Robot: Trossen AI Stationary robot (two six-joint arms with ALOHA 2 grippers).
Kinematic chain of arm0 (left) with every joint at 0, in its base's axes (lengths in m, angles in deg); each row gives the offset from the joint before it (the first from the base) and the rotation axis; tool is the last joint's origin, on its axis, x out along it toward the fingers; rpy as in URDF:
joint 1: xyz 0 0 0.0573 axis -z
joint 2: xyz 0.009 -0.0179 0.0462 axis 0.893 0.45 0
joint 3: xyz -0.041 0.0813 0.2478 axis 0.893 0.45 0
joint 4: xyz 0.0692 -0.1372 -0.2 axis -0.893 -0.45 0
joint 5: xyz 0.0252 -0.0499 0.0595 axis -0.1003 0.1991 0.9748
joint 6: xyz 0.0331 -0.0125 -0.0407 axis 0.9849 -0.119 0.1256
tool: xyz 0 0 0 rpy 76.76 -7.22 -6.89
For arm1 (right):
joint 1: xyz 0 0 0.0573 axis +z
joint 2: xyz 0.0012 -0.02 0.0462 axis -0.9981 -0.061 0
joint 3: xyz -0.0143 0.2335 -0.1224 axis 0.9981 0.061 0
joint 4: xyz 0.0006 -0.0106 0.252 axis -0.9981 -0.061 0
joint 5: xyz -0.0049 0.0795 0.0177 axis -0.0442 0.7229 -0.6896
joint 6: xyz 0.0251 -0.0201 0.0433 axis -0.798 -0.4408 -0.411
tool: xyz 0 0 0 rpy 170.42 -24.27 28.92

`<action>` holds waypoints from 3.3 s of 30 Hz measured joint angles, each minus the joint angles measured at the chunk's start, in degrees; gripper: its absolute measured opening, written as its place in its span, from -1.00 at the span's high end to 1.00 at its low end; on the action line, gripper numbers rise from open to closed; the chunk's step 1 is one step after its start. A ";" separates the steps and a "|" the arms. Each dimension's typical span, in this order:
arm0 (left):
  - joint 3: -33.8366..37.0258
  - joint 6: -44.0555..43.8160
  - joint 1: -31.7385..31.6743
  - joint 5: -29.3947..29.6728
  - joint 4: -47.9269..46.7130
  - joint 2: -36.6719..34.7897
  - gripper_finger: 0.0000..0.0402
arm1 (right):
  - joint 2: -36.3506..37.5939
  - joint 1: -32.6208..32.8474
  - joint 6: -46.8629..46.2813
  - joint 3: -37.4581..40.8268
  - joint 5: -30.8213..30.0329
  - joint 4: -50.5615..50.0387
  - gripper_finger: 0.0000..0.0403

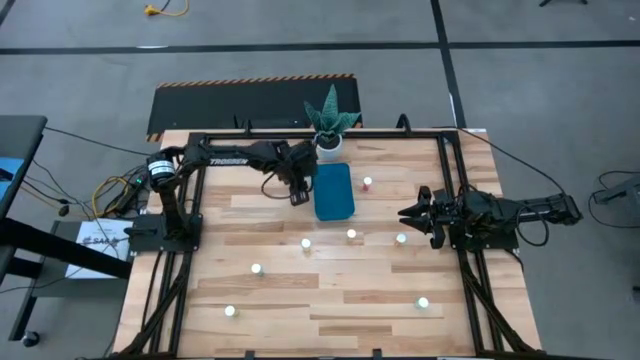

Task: Pick and place pill bottles into a basket
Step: Put the orange pill bottle into the blue container, then put the yellow pill bottle into the blue container

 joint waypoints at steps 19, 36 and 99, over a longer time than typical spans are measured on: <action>-20.30 3.16 -0.86 -1.77 -3.52 6.48 0.46 | 0.01 0.00 0.00 0.00 0.00 0.00 0.46; -18.32 2.26 -0.39 -0.23 0.19 14.29 0.46 | 0.02 -0.02 0.00 0.00 0.02 0.00 0.46; -3.61 -10.65 27.50 0.07 -12.43 -7.44 0.19 | 0.00 -0.02 0.00 -0.02 0.02 0.00 0.46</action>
